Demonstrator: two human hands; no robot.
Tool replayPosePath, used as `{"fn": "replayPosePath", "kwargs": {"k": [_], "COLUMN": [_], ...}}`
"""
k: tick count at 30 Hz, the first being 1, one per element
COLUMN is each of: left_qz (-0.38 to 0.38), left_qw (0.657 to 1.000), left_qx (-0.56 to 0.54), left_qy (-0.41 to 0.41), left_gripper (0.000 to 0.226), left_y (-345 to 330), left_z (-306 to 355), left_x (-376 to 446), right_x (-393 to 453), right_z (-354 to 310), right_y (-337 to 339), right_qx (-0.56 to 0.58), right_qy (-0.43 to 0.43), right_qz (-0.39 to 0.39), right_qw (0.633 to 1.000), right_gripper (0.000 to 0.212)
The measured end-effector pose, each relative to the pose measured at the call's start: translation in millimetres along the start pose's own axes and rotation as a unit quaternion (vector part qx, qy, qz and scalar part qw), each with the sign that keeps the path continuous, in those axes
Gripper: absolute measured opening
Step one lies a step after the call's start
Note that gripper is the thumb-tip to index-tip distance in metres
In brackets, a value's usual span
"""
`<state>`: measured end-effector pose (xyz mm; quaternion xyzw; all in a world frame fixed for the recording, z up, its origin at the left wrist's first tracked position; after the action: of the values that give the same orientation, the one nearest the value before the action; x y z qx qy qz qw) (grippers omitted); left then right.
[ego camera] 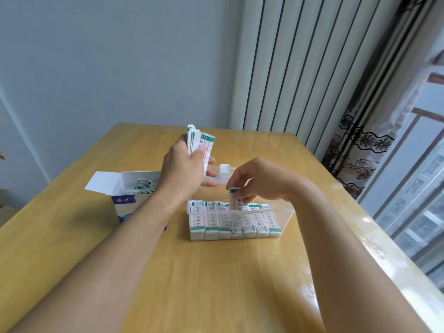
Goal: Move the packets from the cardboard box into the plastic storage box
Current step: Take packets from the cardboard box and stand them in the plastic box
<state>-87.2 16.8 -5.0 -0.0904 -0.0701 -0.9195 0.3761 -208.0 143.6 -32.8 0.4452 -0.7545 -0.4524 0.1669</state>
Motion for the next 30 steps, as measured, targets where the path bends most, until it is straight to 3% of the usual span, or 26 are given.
{"fn": "replayPosePath", "kwargs": {"k": [15, 21, 30], "left_qz": [-0.013, -0.011, -0.01], "left_qw": [1.0, 1.0, 1.0], "left_qx": [0.018, 0.017, 0.007], "left_qy": [-0.006, -0.008, -0.005], "left_gripper": [0.024, 0.024, 0.025], "left_y": [-1, 0, 2], "left_z": [1, 1, 2], "left_x": [0, 1, 2], "right_x": [12, 18, 20], "right_z": [5, 8, 6], "right_y": [-12, -14, -17], "right_qx": [-0.133, -0.14, -0.126], "right_qy": [-0.011, -0.012, -0.013], "right_qz": [-0.001, 0.024, 0.022], "right_qw": [0.991, 0.99, 0.992], "right_gripper": [0.024, 0.032, 0.026]}}
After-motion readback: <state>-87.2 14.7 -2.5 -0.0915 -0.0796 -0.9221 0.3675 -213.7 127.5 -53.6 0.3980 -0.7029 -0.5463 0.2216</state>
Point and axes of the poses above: each hand's wrist, its own x-axis towards the middle knuckle, its own y-axis out of the back of the hand, z = x × y, the point moved 7 cm from there along x, towards the middle knuckle, and after that the axes turned 7 degrees about -x, right-handed, at the moved point
